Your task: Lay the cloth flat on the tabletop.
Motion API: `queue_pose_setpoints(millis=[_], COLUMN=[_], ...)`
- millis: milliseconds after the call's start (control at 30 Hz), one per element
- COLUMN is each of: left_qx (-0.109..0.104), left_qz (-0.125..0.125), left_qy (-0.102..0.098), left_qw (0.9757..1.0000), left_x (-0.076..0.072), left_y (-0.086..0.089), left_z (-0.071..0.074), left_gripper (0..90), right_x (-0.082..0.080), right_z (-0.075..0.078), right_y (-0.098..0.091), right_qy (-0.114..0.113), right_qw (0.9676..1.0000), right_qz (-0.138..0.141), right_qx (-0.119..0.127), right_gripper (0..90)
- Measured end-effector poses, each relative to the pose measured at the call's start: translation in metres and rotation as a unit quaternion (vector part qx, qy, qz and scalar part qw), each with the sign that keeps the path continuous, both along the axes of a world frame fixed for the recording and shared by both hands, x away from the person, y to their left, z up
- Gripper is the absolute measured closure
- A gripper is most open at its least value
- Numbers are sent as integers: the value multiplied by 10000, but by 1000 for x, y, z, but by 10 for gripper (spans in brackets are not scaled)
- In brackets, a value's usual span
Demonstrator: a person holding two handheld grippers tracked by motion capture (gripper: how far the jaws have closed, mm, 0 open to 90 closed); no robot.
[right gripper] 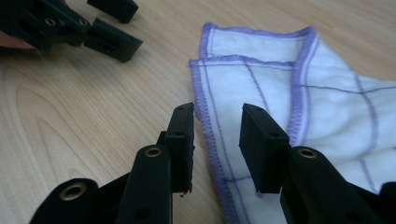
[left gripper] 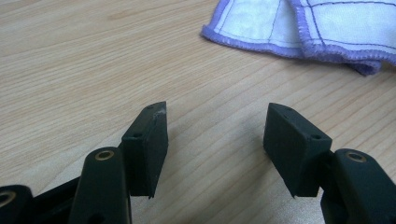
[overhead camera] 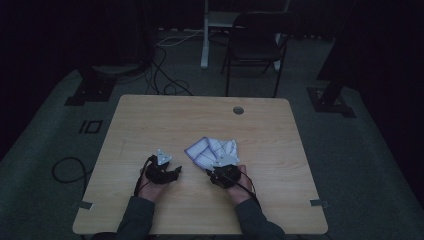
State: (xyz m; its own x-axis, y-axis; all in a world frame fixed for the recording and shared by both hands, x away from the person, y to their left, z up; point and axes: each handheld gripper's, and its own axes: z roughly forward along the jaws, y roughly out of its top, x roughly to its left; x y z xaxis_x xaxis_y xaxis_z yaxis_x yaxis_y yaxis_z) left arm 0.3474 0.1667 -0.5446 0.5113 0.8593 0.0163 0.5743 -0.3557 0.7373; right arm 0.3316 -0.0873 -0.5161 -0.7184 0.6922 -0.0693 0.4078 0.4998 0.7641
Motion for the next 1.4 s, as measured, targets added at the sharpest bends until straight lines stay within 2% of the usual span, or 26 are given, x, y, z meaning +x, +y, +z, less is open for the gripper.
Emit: queue_pose_setpoints(millis=[233,500,567,700,833,900,1033,1167,1300,1400], left_qx=[4,-2,-1,1,7,6,-1,-11,-113,-123], left_qz=[12,17,17,17,17,26,-15,-96,-205,-323], left_qy=[1,-1,0,-1,0,-3,-10,7,100,97], left_qw=[10000,10000,10000,10000,10000,10000,10000,10000,9997,9994], left_x=[0,0,0,0,0,0,-1,-3,-5,-6], left_y=[0,0,0,0,0,0,0,-2,-8,-13], left_z=[0,0,0,0,0,0,0,1,2,3], left_gripper=[408,408,408,408,410,415,449,465,490,492], right_x=[4,10,12,15,19,21,21,20,21,22], right_z=[-11,-22,-24,-23,-22,-22,-19,-10,-2,2], right_y=[11,17,19,19,16,14,8,1,-6,-10], right_qy=[-47,-44,-85,48,138,176,230,147,122,89], right_qw=[9998,9989,9984,9981,9978,9977,9983,9985,9982,9980], right_qz=[-5,-167,-170,-258,-373,-409,-491,-536,-577,-611], right_qx=[-168,-435,-540,-558,-536,-503,-211,-15,106,92], right_gripper=[621,605,620,693,834,870,882,882,882,881])
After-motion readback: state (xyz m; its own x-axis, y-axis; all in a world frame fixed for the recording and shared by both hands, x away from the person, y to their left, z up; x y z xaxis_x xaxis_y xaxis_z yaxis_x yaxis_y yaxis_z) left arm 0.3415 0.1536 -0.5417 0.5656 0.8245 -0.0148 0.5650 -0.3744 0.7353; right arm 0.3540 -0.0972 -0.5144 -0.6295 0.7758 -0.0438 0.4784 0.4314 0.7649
